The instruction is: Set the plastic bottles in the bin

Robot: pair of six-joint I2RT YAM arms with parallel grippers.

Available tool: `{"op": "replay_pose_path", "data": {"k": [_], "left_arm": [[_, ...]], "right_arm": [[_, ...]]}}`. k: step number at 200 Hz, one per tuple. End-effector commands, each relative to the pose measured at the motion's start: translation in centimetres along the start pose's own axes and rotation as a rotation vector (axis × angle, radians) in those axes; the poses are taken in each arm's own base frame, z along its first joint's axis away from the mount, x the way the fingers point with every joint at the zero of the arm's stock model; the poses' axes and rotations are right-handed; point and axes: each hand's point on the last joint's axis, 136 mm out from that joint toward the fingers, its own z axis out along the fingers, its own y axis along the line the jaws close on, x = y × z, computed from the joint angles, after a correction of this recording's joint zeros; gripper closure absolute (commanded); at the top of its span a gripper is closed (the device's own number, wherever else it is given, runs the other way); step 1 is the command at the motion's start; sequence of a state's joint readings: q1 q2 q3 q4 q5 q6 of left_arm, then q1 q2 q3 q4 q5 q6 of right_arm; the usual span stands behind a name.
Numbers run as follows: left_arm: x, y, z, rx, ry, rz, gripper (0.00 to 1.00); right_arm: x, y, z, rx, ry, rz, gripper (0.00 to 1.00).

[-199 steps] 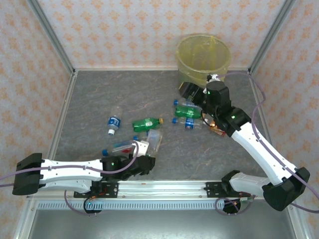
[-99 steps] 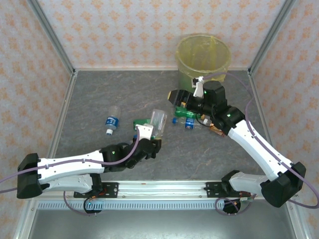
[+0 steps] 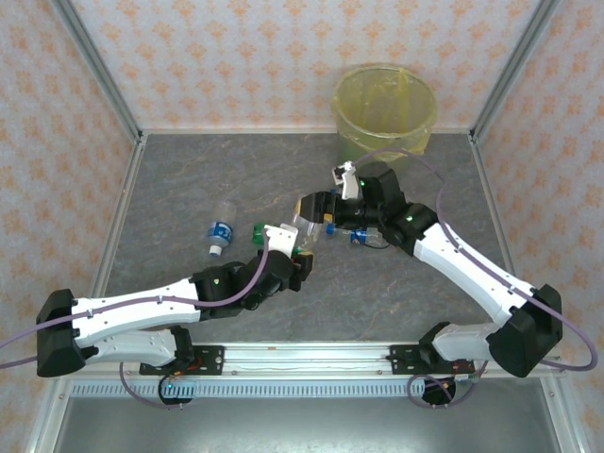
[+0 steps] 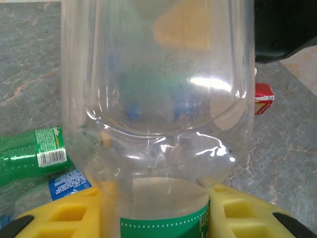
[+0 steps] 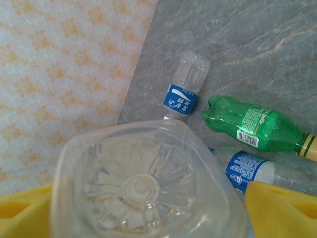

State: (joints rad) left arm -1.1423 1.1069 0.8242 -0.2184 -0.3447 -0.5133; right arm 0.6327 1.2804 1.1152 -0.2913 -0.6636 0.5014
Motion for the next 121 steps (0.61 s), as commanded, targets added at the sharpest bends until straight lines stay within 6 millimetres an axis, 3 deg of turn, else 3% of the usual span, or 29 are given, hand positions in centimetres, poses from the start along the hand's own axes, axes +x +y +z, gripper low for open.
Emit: {"op": "replay_pose_path", "data": {"k": [1,46,71,90,114,121], "left_arm": [[-2.0,-0.6,-0.3,0.018,-0.044,-0.001,0.62],[-2.0,-0.8,-0.3,0.027,-0.043,-0.002,0.62],[-2.3,-1.0,-0.3,0.027,-0.046,0.001,0.55],[-2.7,-0.9,-0.4,0.022,-0.056,0.002,0.41],[-3.5,-0.6,-0.8,0.015,-0.083,-0.016,0.07],[-3.7,-0.6,-1.0,0.016,-0.091,-0.022,0.02]], "right_arm": [[0.0,0.2,0.1,-0.011,0.006,-0.021,0.18],[-0.1,1.0,0.1,-0.044,0.012,-0.034,0.47],[-0.6,1.0,-0.2,-0.024,-0.010,-0.035,0.49],[-1.5,1.1,-0.7,0.000,-0.052,-0.044,0.49],[-3.3,0.6,-1.3,0.050,-0.111,-0.051,0.50],[-4.0,0.3,-1.6,0.068,-0.131,-0.045,0.51]]}}
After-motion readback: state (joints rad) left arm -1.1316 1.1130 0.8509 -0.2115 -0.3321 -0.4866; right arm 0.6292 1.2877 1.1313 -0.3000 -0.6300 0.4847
